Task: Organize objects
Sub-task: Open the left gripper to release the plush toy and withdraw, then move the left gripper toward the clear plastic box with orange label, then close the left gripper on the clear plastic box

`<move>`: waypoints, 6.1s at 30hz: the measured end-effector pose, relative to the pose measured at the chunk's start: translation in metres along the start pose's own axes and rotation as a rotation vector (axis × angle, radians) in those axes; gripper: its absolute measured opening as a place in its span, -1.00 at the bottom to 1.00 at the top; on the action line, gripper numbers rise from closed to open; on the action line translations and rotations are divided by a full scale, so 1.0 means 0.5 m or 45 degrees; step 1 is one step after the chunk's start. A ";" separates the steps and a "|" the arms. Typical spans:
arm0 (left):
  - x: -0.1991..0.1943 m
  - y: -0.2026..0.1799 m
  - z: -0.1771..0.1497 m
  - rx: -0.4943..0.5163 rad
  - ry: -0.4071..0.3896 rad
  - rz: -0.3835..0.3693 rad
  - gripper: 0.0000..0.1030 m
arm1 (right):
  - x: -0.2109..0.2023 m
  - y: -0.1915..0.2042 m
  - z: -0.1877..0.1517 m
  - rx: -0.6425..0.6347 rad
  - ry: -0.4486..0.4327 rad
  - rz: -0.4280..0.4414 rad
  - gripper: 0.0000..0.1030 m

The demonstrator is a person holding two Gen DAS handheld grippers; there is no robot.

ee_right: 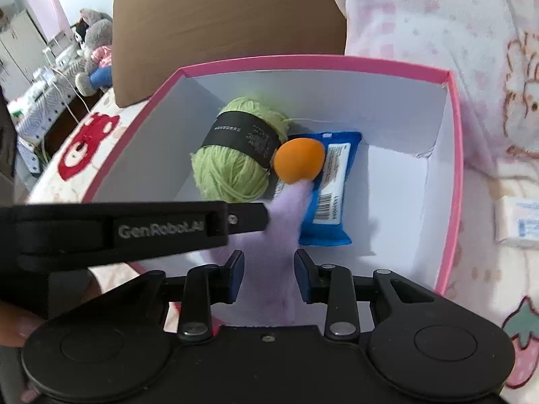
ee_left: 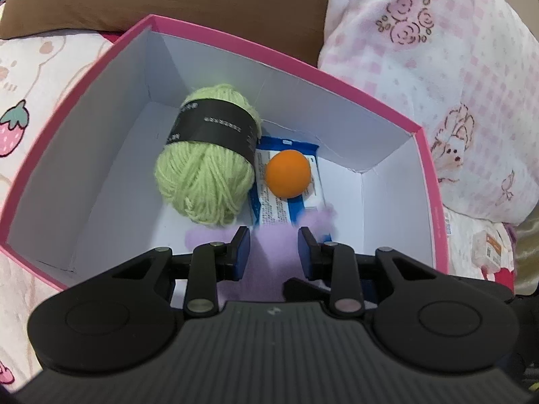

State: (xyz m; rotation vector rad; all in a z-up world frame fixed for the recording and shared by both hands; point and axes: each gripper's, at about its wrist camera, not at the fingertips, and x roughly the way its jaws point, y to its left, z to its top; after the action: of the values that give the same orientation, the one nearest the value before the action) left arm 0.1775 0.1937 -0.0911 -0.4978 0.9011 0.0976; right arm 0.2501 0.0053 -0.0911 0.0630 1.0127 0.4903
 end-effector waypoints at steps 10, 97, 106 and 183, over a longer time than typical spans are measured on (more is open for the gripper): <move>-0.034 0.006 0.000 -0.111 -0.021 0.016 -0.39 | -0.067 -0.003 -0.004 -0.070 -0.094 -0.069 -0.26; -0.218 -0.460 -0.218 0.445 0.183 0.032 0.97 | -0.518 -0.224 -0.291 -0.407 -0.370 -0.219 0.85; -0.127 -0.465 -0.196 0.330 0.234 -0.016 0.97 | -0.492 -0.317 -0.264 -0.302 -0.507 -0.231 0.85; 0.296 -0.633 -0.189 0.329 0.045 -0.518 -0.19 | -0.232 -0.573 -0.227 0.149 -0.305 -0.505 0.88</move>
State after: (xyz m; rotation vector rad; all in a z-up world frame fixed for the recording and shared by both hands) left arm 0.2917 -0.1467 -0.1357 -0.4324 0.8169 -0.3946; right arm 0.2108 -0.3181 -0.1379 0.0232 0.7915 0.0579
